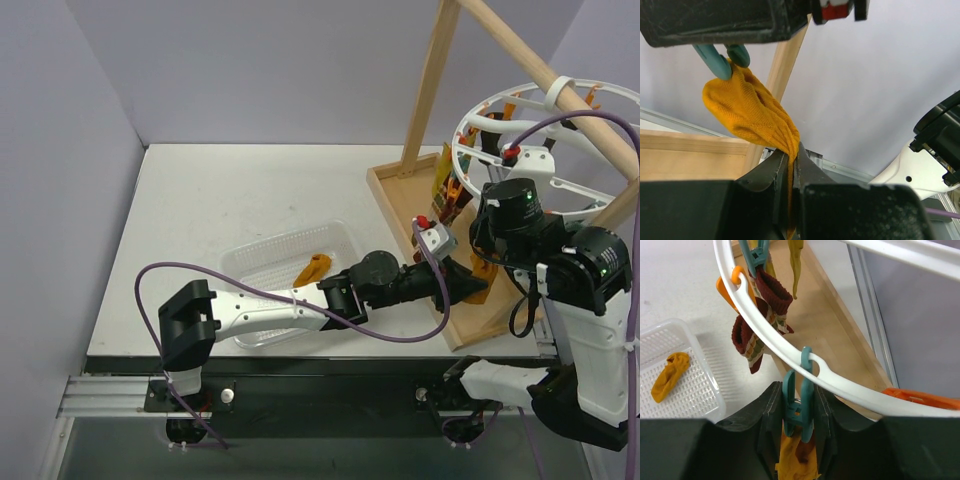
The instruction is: Remove the socks clipped to the hanger
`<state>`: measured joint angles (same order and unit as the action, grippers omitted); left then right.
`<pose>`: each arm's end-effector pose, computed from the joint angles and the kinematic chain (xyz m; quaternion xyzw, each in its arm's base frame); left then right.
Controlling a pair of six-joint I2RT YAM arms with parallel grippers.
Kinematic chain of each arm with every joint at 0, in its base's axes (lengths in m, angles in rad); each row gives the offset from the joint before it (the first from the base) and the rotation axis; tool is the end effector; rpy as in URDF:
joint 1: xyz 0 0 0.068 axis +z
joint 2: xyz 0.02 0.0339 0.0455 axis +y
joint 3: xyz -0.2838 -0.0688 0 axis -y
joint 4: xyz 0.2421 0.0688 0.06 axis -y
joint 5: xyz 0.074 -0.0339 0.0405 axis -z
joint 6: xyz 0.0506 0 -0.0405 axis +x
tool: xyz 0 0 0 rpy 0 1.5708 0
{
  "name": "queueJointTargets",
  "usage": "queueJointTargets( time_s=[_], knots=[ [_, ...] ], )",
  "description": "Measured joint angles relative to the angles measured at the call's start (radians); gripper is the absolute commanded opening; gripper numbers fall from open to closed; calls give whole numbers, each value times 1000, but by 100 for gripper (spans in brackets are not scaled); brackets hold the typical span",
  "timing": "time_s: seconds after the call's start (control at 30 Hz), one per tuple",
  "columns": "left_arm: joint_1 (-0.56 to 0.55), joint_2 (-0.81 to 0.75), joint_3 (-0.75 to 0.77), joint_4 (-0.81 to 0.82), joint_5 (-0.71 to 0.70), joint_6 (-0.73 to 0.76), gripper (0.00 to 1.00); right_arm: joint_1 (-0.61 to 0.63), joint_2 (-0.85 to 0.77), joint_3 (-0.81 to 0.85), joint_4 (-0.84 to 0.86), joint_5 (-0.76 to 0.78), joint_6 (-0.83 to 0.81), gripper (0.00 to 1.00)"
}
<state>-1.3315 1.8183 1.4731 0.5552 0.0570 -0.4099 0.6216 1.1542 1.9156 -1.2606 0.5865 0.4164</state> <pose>0.1061 -0.4470 0.3891 0.2995 0.5534 -0.6058 0.4869 0.1309 0.0593 0.5279 0.0625 0.8339 0.0266 0.5477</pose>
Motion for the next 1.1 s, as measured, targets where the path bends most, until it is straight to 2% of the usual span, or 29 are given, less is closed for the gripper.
queueJointTargets(
  time_s=[0.23, 0.33, 0.43, 0.57, 0.67, 0.77, 0.8, 0.87, 0.97, 1.03, 1.1],
  knots=[
    [12, -9, -19, -19, 24, -20, 2, 0, -21, -3, 23, 9, 0, 0],
    [53, -72, -124, -58, 58, -49, 2, -2, -28, -10, 26, 9, 2, 0],
    [128, -200, -286, -138, 67, -59, 6, -7, -38, -13, 28, 5, 7, 0],
    [240, -450, -488, -286, 35, -52, 9, -8, -67, -15, 32, -10, 20, 0],
    [307, -615, -562, -385, 19, -43, 10, -14, -92, -16, 35, -19, 28, 0],
    [381, -729, -603, -475, 10, -42, 17, -19, -106, -16, 39, -26, 32, 0],
    [413, -760, -618, -508, 6, -43, 20, -20, -112, -16, 39, -27, 32, 0],
    [457, -796, -645, -554, -3, -51, 34, -20, -118, -19, 40, -29, 37, 0],
    [491, -834, -699, -630, -21, -73, 66, -21, -122, -32, 41, -34, 47, 0],
    [495, -846, -726, -669, -28, -81, 84, -22, -121, -33, 42, -43, 51, 0],
    [496, -854, -742, -706, -35, -82, 97, -26, -121, -33, 42, -52, 54, 0]
  ],
)
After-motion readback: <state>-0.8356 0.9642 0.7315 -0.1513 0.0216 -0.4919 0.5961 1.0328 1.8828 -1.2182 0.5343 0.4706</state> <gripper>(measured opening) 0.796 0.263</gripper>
